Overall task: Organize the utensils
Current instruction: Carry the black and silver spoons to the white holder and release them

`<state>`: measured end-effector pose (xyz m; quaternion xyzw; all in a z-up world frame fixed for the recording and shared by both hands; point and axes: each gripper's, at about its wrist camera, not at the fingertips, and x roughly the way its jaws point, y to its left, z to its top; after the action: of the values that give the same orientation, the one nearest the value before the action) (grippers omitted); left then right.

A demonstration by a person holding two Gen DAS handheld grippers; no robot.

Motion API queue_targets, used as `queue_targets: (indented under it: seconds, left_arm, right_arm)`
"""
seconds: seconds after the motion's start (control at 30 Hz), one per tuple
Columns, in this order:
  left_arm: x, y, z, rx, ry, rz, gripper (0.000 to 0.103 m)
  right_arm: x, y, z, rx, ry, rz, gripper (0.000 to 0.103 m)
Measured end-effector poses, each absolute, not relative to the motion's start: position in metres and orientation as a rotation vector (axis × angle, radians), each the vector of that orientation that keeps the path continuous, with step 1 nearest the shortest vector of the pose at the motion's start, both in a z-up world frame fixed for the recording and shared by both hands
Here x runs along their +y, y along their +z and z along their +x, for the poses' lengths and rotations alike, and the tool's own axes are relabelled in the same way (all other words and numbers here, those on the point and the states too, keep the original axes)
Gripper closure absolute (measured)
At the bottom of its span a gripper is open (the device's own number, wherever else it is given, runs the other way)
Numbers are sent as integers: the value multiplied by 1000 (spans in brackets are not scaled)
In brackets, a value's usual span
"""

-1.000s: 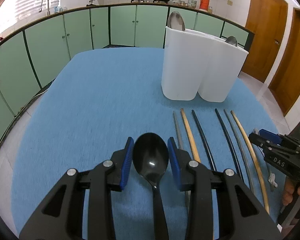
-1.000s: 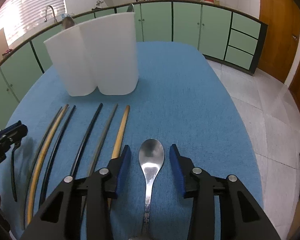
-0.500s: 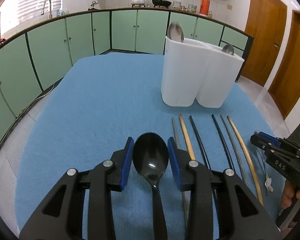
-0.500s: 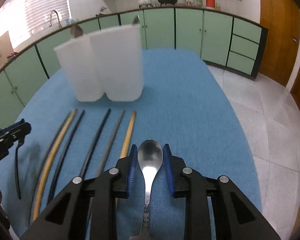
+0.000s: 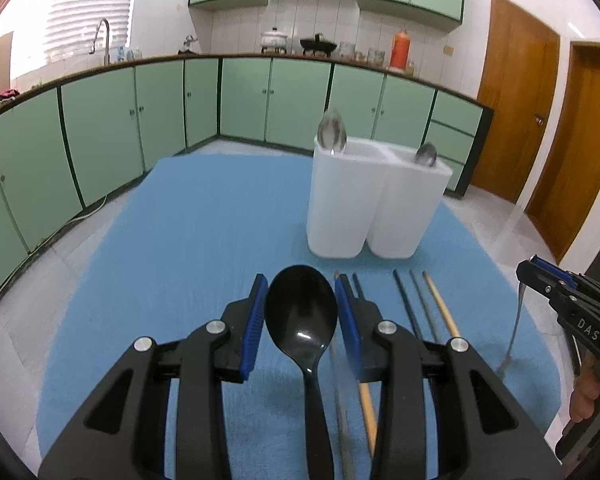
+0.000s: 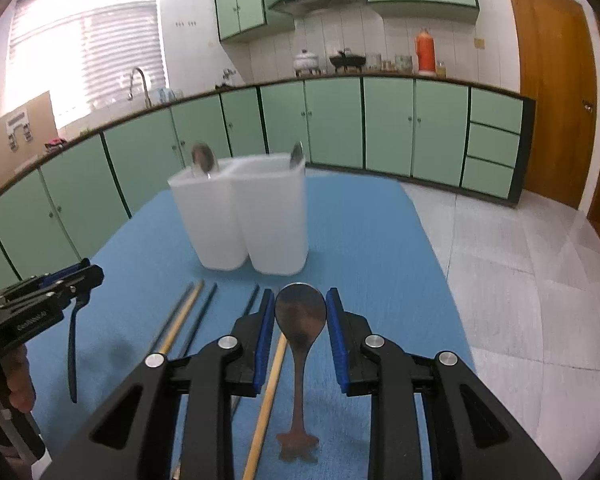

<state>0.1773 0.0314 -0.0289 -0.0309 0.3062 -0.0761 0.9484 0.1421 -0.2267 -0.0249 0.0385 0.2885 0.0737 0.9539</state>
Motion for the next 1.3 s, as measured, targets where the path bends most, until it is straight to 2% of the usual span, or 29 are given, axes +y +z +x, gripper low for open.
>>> queue_targets:
  seconds: [0.67, 1.03, 1.3]
  left_arm:
    - [26, 22, 187, 401, -168, -76, 70]
    - [4, 69, 231, 237, -204, -96, 70]
    - [-9, 81, 281, 136, -207, -123, 70]
  right_arm:
    - [-231, 35, 150, 437, 194, 67, 77]
    - [-226, 78, 178, 365, 255, 68, 77]
    - [-223, 104, 217, 330, 273, 67, 77]
